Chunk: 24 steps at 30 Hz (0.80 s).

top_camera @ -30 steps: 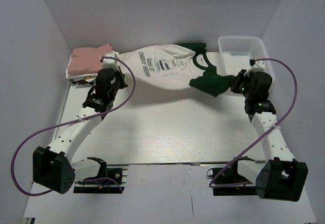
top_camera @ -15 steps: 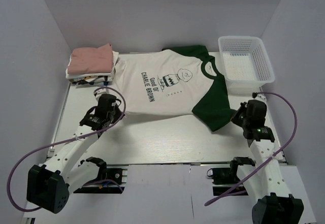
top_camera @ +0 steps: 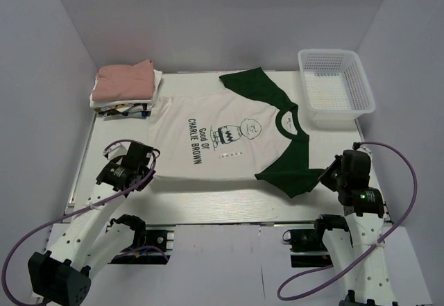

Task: Fold and stack the t-shirts
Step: Flatten out the tshirt, then fold the flattened tshirt in 1/3 of the way

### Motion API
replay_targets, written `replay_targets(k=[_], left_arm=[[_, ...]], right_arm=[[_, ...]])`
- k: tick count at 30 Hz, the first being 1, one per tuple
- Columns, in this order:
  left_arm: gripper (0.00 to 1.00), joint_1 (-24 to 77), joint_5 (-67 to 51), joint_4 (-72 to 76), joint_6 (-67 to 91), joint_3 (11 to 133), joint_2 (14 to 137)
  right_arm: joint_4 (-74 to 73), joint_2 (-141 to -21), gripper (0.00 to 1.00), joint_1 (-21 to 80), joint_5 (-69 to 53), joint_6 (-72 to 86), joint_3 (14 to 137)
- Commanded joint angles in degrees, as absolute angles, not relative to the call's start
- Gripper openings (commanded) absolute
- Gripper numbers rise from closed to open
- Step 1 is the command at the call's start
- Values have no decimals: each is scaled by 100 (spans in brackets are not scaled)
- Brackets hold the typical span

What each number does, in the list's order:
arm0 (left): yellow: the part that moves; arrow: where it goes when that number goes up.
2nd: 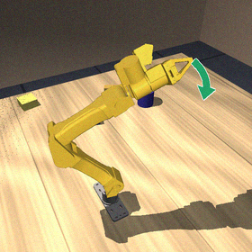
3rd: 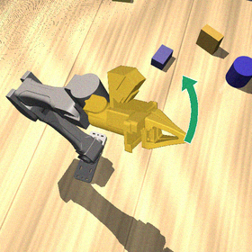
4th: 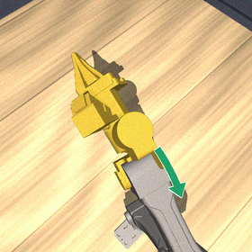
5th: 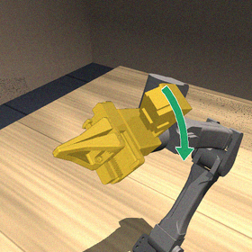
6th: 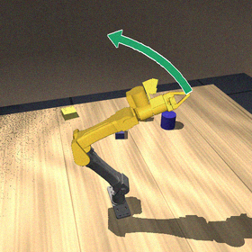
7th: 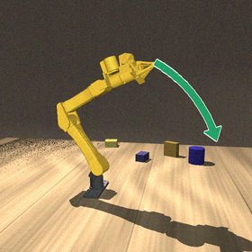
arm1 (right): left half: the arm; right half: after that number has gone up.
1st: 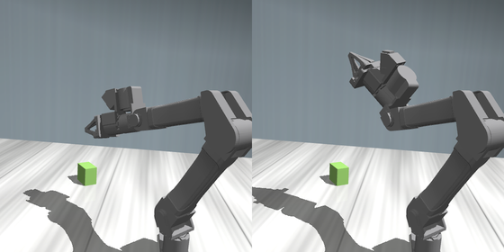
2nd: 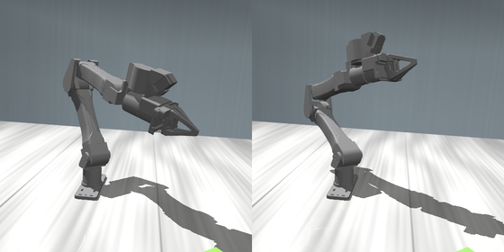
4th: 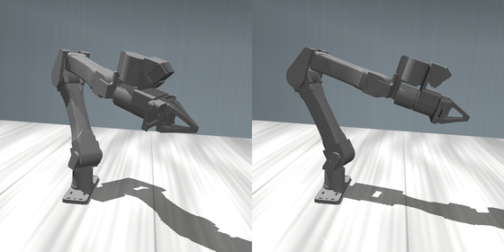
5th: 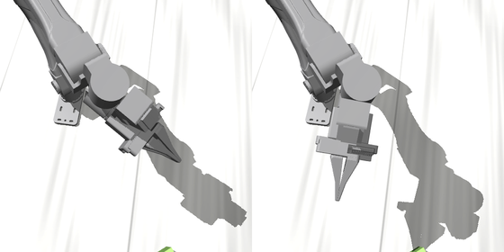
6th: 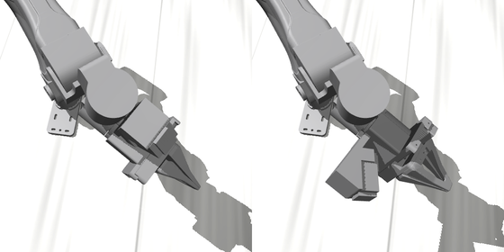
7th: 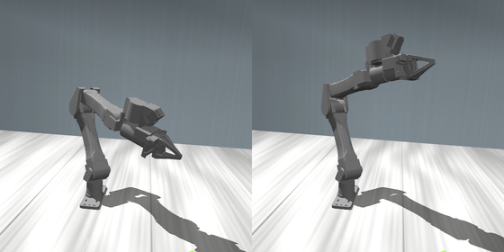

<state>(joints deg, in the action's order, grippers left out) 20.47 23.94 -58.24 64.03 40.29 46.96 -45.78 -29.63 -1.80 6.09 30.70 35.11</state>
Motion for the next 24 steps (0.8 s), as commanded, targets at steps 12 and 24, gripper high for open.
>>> replay_targets(k=[12, 24], left_arm=[[0, 2048, 2531, -5460, 6970, 3867, 4842], [0, 1934, 3444, -4896, 6917, 4464, 5922]], right_arm=[[-4133, -3208, 0, -176, 369, 3076, 3533], [-2093, -4904, 0, -123, -184, 2935, 3999]])
